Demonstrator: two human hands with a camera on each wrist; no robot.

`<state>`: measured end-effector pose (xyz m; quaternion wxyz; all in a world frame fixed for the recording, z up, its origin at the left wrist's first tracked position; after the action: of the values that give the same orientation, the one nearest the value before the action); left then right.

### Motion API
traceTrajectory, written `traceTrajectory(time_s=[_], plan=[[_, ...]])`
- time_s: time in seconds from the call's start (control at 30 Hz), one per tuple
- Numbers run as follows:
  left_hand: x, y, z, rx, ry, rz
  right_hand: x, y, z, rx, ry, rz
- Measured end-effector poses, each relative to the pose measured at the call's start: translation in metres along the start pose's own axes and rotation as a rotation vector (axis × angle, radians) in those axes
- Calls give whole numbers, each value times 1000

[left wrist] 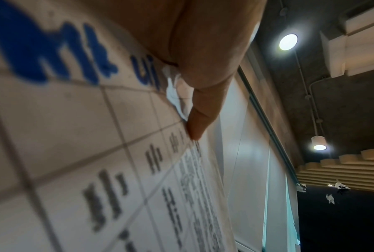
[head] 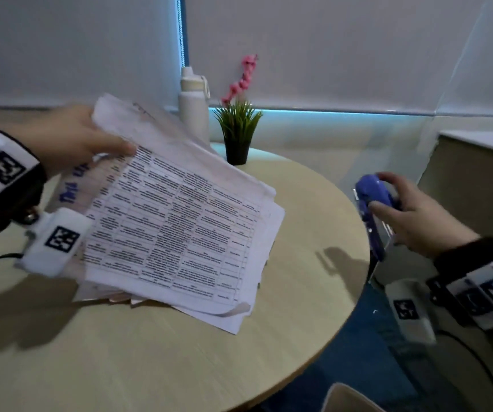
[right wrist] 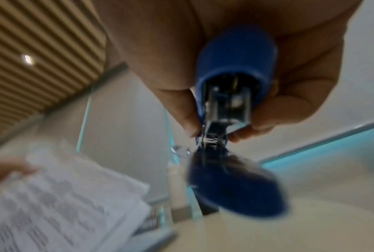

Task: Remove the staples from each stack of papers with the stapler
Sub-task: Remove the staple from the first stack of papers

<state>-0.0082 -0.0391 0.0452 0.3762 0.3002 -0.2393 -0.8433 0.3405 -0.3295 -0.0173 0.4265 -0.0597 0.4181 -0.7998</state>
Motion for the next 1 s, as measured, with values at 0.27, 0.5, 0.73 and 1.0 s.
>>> traceTrajectory(time_s=[0.27, 0.5, 0.73, 1.0], plan=[[25, 27, 13, 189, -59, -8, -63, -8, -78, 592, -428, -198], [26, 41, 24, 166, -149, -19, -56, -62, -67, 371, -264, -28], [35, 87, 24, 153, -48, -113, -24, -168, -76, -374, -548, 329], [40, 41, 29, 286, 407, 55, -23, -138, -68, -1030, -291, 233]])
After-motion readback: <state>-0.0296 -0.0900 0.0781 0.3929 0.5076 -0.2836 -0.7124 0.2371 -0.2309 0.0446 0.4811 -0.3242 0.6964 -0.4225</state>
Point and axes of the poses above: each hand's wrist, its own x-axis away from the middle knuckle, its own z-axis out of the back of the hand, y = z × x, the point moved 1 cm from there along -x, towards the middle knuckle, and after that the axes turned 7 degrees about -x, right-handed, at the moved point
